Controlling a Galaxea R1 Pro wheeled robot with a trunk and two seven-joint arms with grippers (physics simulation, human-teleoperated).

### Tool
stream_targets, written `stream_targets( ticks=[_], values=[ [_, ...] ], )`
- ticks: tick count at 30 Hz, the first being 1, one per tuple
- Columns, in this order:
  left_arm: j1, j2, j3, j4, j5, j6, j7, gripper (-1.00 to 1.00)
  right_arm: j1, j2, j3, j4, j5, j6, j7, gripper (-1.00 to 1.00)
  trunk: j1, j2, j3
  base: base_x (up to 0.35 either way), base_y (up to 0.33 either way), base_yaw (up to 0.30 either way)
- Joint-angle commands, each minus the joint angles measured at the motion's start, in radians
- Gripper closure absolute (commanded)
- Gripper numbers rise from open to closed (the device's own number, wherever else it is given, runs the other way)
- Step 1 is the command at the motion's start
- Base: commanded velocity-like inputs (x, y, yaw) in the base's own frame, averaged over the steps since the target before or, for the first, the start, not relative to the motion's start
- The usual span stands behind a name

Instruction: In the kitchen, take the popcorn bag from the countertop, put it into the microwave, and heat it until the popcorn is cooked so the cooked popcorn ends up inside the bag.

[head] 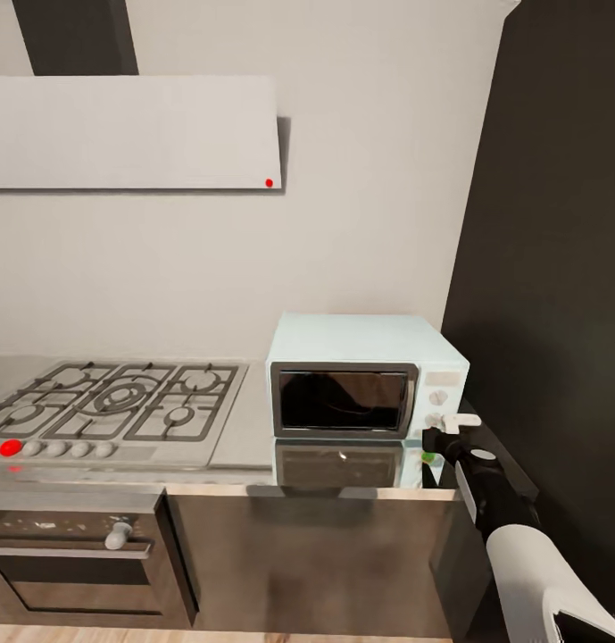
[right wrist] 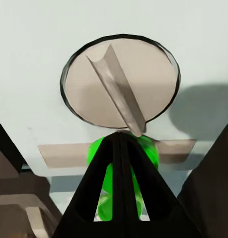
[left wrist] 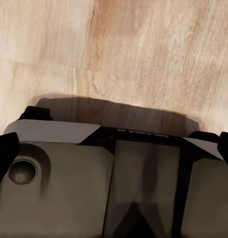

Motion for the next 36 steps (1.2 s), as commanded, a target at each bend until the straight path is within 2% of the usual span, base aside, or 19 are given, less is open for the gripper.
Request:
stream_targets(
  ticks=[1,2,4,11,16,21,26,31,35,36],
  values=[
    [-0.001,-0.001,-0.009,0.003,0.010,-0.004,-0.005,-1.00,-0.004,-0.006,-0.005,0.007,0.008,0.004,0.009,1.00,0.006,0.000,-0.001,-0.006,0.000,0.000],
    [-0.001,-0.001,-0.009,0.003,0.010,-0.004,-0.005,-1.00,-0.004,-0.017,-0.005,0.014,0.008,0.004,0.010,1.00,0.006,0.000,-0.001,-0.150,0.000,0.000],
    [-0.001,-0.003,-0.009,0.003,0.009,-0.004,-0.005,-1.00,-0.004,-0.023,-0.005,0.016,0.009,0.004,0.017,1.00,0.006,0.000,-0.001,-0.265,0.000,0.000],
    [-0.001,-0.005,-0.010,0.003,0.005,-0.004,-0.005,-1.00,-0.004,-0.026,-0.003,0.015,0.019,0.015,0.023,1.00,0.006,0.000,-0.001,-0.336,0.000,0.000],
    [-0.001,-0.005,-0.010,0.002,0.005,-0.004,-0.005,-1.00,-0.004,-0.024,0.003,0.003,0.021,0.036,0.023,1.00,0.006,0.000,-0.001,-0.344,0.000,0.000],
    [-0.001,-0.004,-0.010,0.002,0.008,-0.004,-0.005,-1.00,-0.004,-0.003,0.007,-0.024,0.018,0.044,0.025,1.00,0.006,0.000,-0.001,-0.344,0.000,0.000],
    [-0.001,-0.004,-0.009,0.002,0.008,-0.004,-0.005,-1.00,-0.004,-0.002,0.008,0.001,0.018,0.043,0.024,1.00,0.006,0.000,-0.001,-0.345,0.000,0.000],
    [-0.001,-0.005,-0.010,0.003,0.008,-0.004,-0.005,-1.00,-0.004,-0.003,0.008,0.156,0.034,0.032,0.014,1.00,0.006,0.000,-0.001,-0.344,0.000,0.000],
    [-0.001,-0.005,-0.009,0.003,0.009,-0.004,-0.005,-1.00,-0.004,-0.019,0.007,0.385,0.029,-0.004,0.004,1.00,0.006,0.000,-0.001,-0.344,0.000,0.000],
    [-0.001,-0.005,-0.009,0.003,0.010,-0.004,-0.005,-1.00,-0.004,-0.022,0.008,0.495,0.028,-0.018,-0.008,1.00,0.006,0.000,-0.001,-0.289,0.000,0.000]
  ],
)
